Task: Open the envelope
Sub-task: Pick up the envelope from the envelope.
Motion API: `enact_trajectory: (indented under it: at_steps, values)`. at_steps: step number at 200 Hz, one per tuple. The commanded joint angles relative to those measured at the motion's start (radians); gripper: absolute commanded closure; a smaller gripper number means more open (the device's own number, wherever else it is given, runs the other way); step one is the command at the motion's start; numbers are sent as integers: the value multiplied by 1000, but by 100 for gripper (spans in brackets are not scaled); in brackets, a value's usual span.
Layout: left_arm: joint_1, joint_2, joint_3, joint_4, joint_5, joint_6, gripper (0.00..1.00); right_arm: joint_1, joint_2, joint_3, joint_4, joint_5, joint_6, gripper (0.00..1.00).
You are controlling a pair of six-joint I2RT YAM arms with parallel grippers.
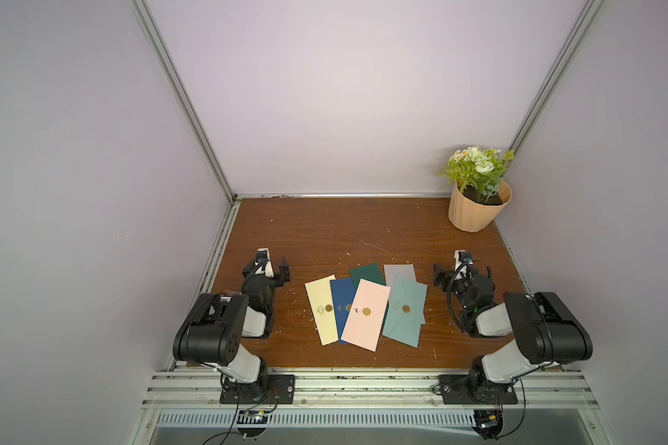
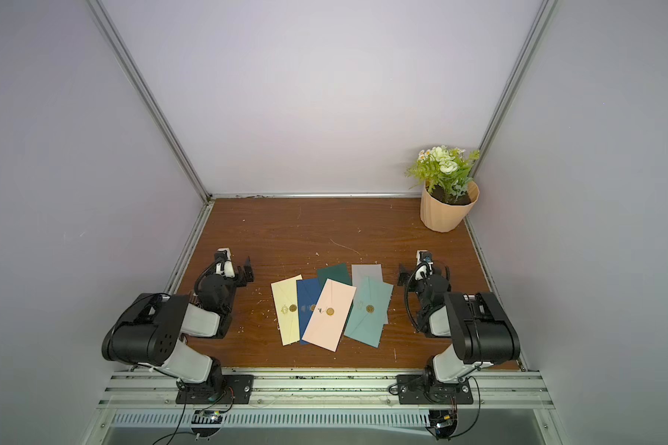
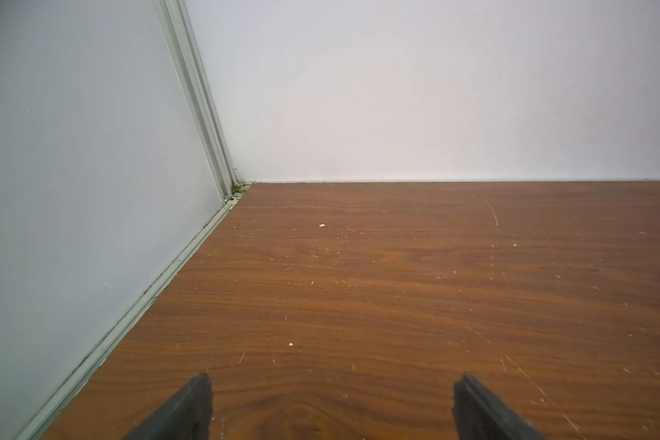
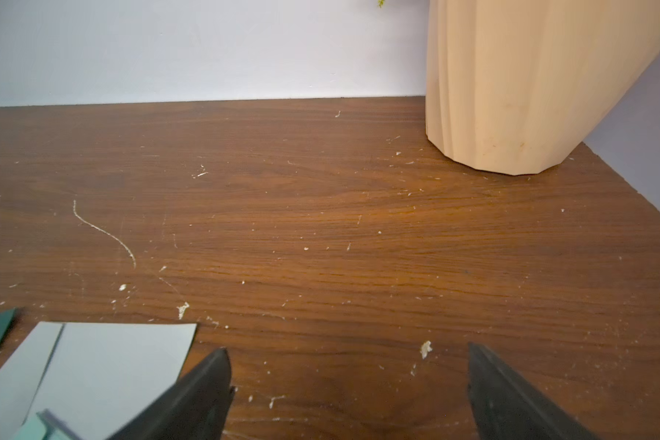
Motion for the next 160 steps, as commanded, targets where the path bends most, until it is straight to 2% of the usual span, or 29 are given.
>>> enact_trajectory:
  at_steps: [1, 160]
  values:
    - [9, 3, 12, 42, 13, 9, 0, 5, -20, 13, 72, 7, -10, 0]
    - [9, 5, 17, 37, 13, 9, 0, -21, -15, 26, 52, -16, 12, 0]
